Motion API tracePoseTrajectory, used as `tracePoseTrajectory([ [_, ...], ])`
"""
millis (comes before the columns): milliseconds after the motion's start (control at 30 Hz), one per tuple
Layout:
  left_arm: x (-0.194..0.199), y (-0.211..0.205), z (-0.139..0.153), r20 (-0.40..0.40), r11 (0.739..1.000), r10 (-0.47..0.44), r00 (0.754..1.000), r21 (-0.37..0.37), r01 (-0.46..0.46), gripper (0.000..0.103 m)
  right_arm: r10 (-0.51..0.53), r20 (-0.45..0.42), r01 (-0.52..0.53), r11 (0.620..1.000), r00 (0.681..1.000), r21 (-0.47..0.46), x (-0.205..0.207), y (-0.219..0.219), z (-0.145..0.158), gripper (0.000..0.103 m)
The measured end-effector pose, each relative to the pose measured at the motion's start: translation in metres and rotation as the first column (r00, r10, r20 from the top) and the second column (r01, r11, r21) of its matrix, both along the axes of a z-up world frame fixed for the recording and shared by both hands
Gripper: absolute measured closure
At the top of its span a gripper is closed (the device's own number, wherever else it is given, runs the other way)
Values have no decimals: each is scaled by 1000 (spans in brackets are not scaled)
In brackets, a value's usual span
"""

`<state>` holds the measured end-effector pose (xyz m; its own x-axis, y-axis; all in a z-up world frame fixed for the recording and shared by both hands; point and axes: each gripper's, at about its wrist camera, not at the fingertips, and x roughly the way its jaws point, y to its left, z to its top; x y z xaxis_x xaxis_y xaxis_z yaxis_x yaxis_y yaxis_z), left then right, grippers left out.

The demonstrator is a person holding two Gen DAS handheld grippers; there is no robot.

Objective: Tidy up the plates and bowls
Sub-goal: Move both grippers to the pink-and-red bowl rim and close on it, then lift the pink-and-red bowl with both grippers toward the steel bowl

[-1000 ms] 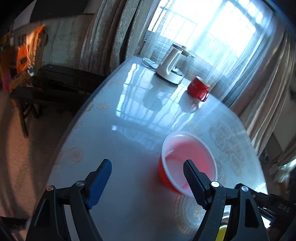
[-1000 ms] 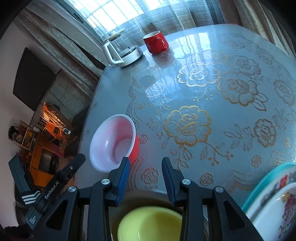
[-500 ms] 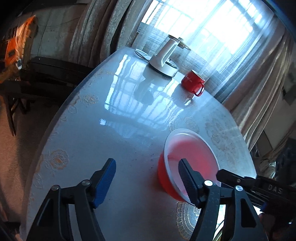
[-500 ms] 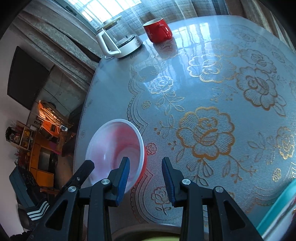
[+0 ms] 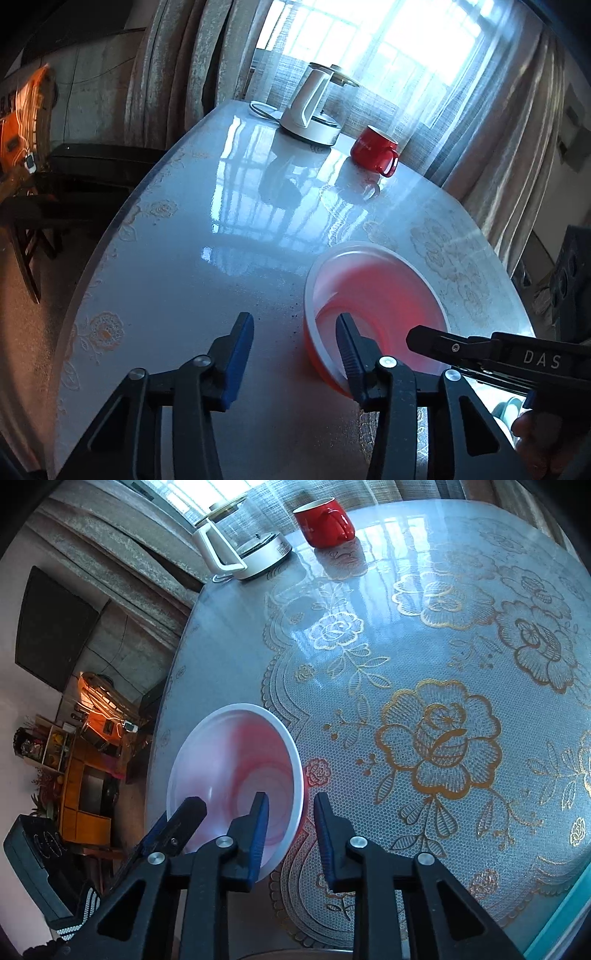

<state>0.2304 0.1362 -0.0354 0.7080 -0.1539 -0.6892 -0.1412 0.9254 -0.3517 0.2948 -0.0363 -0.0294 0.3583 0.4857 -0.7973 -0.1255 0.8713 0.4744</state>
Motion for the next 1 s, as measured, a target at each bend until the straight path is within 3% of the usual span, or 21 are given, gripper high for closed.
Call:
tracePoseTrajectory([
  [233,1,-6,-1,7,999,-25,1000,28,24,71,0,-4,0,1000,1000,8,1,0,-3,86],
  [400,0,-15,1,19,996,-62,998,72,61,86,4,18,-5,1000,1000,18,-2,-1,-4,87],
  [667,-3,-20,2,29,993,-89,996,79,86,90,-18,29,17,999,999,27,-8,-9,-2,88],
  [1000,-13,-28,15,106,987,-119,987,124,105,90,-41,80,39,999,996,27,-22,-17,10,88],
])
